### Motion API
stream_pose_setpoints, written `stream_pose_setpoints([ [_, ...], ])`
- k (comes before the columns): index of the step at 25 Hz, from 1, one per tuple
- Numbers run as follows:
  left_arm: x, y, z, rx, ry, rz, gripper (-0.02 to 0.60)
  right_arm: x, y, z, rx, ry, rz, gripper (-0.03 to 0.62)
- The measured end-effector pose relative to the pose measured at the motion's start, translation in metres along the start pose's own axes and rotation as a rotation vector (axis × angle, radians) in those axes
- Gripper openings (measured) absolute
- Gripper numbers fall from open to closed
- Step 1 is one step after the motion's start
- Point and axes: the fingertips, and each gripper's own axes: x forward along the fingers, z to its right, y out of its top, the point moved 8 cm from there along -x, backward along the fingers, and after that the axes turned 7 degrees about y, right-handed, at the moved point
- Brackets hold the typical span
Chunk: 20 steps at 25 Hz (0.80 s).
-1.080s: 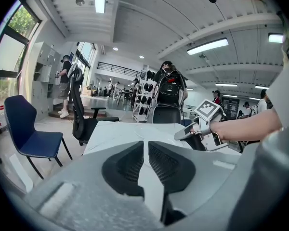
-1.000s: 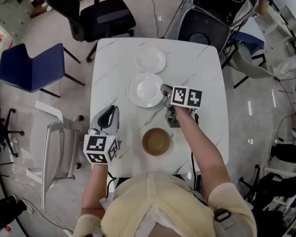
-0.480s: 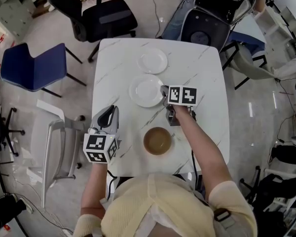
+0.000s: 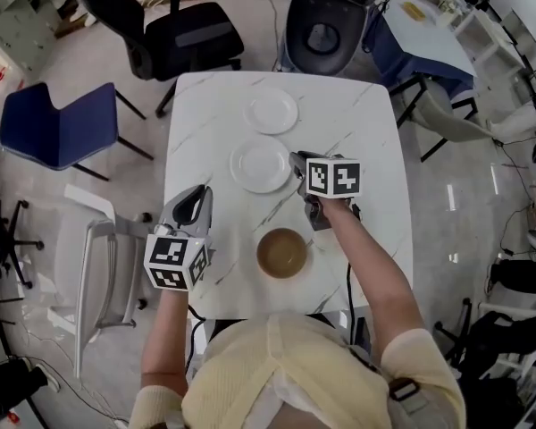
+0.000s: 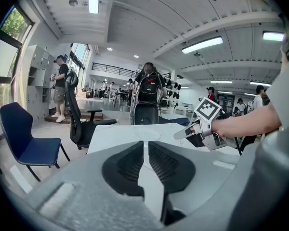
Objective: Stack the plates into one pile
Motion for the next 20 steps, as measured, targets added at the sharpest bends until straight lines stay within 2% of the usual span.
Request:
stream_pose_setpoints([
  [11,0.021,0.024,0.006,0.017,-0.033,0.032,0.021,-0.037,0.056,0.007,-0.085,0.056,0.085,0.092],
  [20,0.047,0.041,0.009,0.025,-0.026,0.052,0.021,-0.029,0.080,0.018,-0.129,0.127,0.127,0.137],
])
